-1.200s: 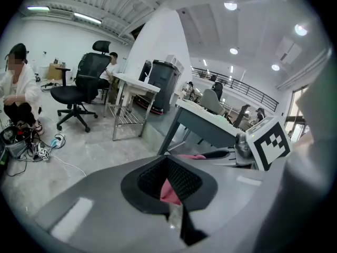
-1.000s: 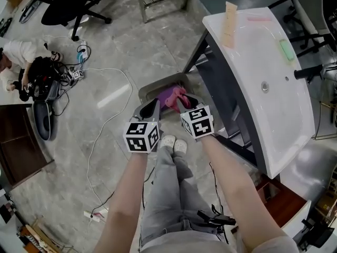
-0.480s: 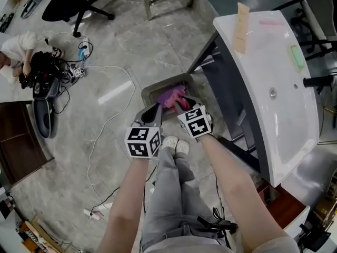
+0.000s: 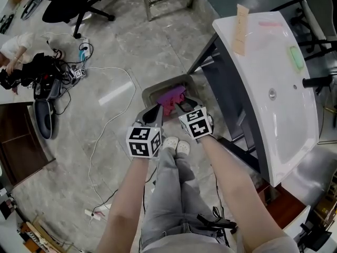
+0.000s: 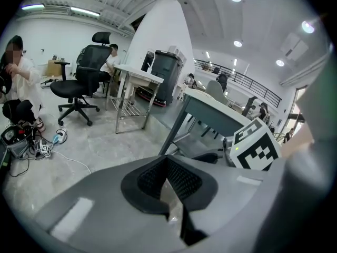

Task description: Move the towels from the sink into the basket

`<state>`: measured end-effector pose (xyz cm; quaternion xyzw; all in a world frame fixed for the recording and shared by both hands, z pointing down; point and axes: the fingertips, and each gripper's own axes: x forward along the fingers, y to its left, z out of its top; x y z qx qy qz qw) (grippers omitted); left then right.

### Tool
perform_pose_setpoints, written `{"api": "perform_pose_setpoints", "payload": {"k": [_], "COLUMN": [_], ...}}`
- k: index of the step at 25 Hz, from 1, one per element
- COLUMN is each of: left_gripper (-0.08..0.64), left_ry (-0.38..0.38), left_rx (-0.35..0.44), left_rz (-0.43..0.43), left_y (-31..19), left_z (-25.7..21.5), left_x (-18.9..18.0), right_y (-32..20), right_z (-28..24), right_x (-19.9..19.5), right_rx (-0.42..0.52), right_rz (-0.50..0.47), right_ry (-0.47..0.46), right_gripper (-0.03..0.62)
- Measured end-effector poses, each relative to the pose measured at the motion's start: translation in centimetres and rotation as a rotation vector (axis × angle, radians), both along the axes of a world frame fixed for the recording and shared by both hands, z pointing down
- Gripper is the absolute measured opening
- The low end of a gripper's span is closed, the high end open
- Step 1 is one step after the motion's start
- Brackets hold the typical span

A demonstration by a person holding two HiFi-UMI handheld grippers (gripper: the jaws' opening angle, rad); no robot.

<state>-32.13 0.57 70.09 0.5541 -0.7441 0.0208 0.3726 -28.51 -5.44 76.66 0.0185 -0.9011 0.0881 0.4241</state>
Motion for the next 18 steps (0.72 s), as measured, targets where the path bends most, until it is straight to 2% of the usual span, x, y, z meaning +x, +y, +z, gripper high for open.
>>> {"api": "perform_pose_setpoints", "payload": {"k": [8,9,10,11,18], "left_gripper": [0.005,0.005,0.005,0.005,0.005], "left_ry": [-0.012,-0.014,-0.016,-0.019,-0.037], "left_rx": [-0.002,-0.002,-0.002,-0.001,0.01], "left_rz": [0.017,0.021,0.024,0.027,0.026], "left_y": [-0.5,-0.5,-0.5,-0.5,-0.8], "left_z": [-1.2,-1.4,-1.7,-2.0,-3.9], "left_x": [0.4,0.5,0.6,0.7,1.2], "right_y": [-0.1,0.1,0.2,0.2,0.8], "right_z": [-2.0,-2.4,-2.8,-3.3,-6.6], "right_x": [0.6,0.7,0.8,0.8,1.0], "right_rx": [-0.02,-0.027,-0.028,-0.026,-0.05], "right_rz": [0.021,0.018,0.018,0.021,-0.005], "right_ry": [-0.007,-0.005,-0.007,-0.012,-0.059], "right_gripper": [0.164,0.155,0.114,0.038,0.018]}}
